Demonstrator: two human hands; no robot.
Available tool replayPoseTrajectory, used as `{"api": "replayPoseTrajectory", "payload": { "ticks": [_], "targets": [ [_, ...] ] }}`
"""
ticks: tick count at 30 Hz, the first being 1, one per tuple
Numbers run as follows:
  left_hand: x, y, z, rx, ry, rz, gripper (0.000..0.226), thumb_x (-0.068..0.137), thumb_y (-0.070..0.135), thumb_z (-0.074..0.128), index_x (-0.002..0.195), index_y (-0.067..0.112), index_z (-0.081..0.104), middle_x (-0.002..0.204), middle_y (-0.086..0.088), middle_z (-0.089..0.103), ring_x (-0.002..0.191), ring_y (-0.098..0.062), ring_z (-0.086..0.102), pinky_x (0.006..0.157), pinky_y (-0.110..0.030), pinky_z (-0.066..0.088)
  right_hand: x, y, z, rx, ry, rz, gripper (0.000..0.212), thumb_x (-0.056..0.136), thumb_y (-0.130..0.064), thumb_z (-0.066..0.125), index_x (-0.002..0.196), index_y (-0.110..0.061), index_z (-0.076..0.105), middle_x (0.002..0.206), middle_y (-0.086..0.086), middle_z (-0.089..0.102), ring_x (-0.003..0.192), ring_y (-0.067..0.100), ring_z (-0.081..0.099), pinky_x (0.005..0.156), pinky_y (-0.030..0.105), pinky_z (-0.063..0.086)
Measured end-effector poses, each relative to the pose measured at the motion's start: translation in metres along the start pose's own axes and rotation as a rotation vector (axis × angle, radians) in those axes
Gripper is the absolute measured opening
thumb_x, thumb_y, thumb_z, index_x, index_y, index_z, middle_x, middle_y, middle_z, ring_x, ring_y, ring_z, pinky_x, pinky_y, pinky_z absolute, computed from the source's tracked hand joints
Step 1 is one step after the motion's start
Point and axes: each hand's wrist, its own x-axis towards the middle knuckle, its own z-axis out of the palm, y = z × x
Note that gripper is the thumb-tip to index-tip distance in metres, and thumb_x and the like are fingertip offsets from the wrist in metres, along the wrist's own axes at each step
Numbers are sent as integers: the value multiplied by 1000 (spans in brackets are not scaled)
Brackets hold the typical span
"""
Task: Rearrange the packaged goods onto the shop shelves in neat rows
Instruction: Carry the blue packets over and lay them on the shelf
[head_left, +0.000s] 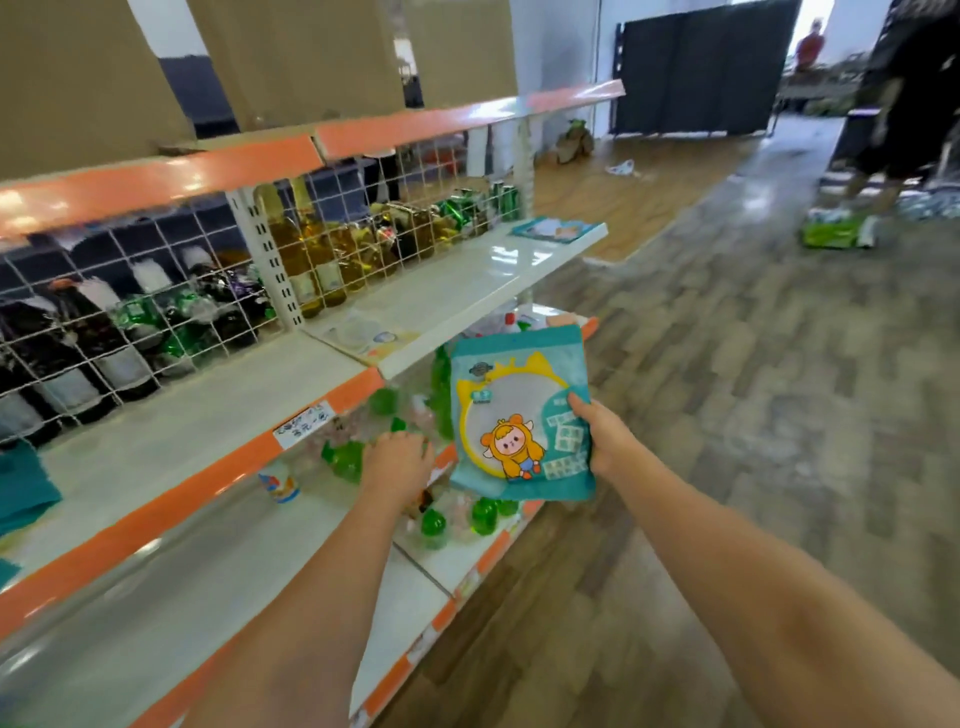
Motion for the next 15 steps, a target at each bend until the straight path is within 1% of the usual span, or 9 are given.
{"api": "replayPoseTrajectory", "payload": {
  "ticks": [3, 6, 9, 10, 15],
  "targets": [
    [30, 42, -5, -7, -36, 62, 36, 98, 31, 35, 109, 12, 63, 110, -12, 65, 104, -29, 59, 89, -36, 46, 19, -28, -31, 1, 44, -20, 11, 93, -24, 58, 89, -14, 55, 89, 7, 67, 77, 24, 63, 78, 39, 51],
    [65, 82, -9, -1, -39, 99, 37, 99, 33, 32, 105, 13, 63, 109, -11, 66, 105, -30, 59, 89, -37, 46, 38, -58, -59, 13, 78, -65, 12, 94, -23, 56, 86, -14, 56, 86, 6, 65, 75, 23, 62, 77, 40, 51],
    [99, 121, -11, -54, -40, 116, 42, 98, 36, 29, 97, 12, 64, 105, -13, 66, 99, -32, 59, 87, -39, 48, 56, -87, -84, 20, 118, -95, 11, 93, -24, 58, 88, -14, 57, 84, 5, 66, 74, 22, 62, 71, 39, 52],
    [109, 134, -12, -64, -34, 124, 41, 98, 35, 30, 97, 11, 63, 105, -14, 66, 99, -32, 59, 87, -40, 48, 61, -95, -91, 20, 129, -102, 11, 93, -24, 58, 88, -14, 57, 83, 5, 66, 73, 22, 63, 68, 38, 52],
    [151, 188, -10, -48, -41, 147, 41, 100, 34, 30, 111, 12, 62, 115, -14, 63, 107, -31, 58, 88, -38, 45, 90, -121, -127, 41, 179, -115, 11, 92, -25, 59, 88, -14, 58, 85, 5, 67, 74, 22, 64, 65, 37, 52]
  ]
}}
